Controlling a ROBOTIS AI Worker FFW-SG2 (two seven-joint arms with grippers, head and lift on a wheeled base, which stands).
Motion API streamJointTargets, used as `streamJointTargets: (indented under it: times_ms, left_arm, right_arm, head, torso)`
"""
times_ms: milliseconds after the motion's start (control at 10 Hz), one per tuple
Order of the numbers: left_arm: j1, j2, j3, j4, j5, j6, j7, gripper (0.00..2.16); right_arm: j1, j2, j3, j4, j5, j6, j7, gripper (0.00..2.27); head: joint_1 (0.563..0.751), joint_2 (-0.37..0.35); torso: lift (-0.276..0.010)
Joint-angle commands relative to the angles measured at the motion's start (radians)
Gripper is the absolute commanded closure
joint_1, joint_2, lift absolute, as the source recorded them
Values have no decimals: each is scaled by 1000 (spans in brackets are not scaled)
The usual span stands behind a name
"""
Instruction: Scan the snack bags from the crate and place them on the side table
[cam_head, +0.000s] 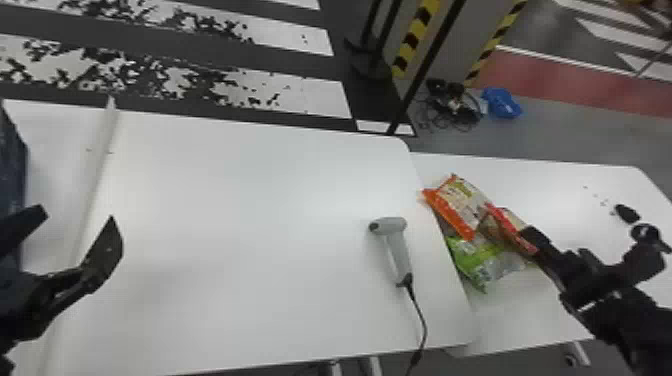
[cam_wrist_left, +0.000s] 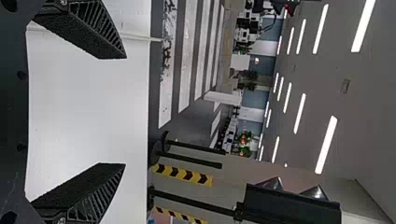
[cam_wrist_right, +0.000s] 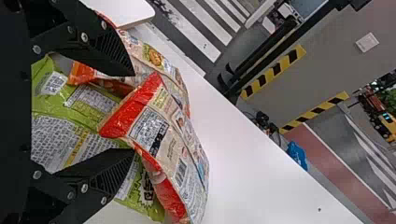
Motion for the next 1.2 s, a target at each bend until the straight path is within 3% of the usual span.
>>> streamJointTargets:
  times_ms: [0,300,500,700,900,1100]
  left_arm:
    - [5,-1,-6,-19,-3,9,7,39]
    - [19,-4,-29,-63,-23,62,48,39]
    - [31,-7,-44,-88,-41,77,96,39]
    - [33,-17,-58,-88,-66,77,127,39]
    - [33,-20,-61,-86,-86,74,154,39]
    - [33,-21,-61,-75,-89,62,160,39]
  right_arm:
    - [113,69,-6,-208,6,-75,-26,73]
    - [291,229,63,-570,116,-308,-27,56]
    - [423,289,227,-757,291,-640,-47,60]
    - [499,312,419,-837,452,-842,-107,60]
    - [517,330,592,-828,595,-949,-162,60]
    - [532,332,719,-791,710,-1014,-211,60]
  head:
    - [695,-350]
    - [695,-350]
    - [695,-350]
    - [695,-350]
    - [695,-329]
    - [695,-200]
  torso:
    - [-81]
    - [-81]
    - [-81]
    - [-81]
    - [-81]
    - [-81]
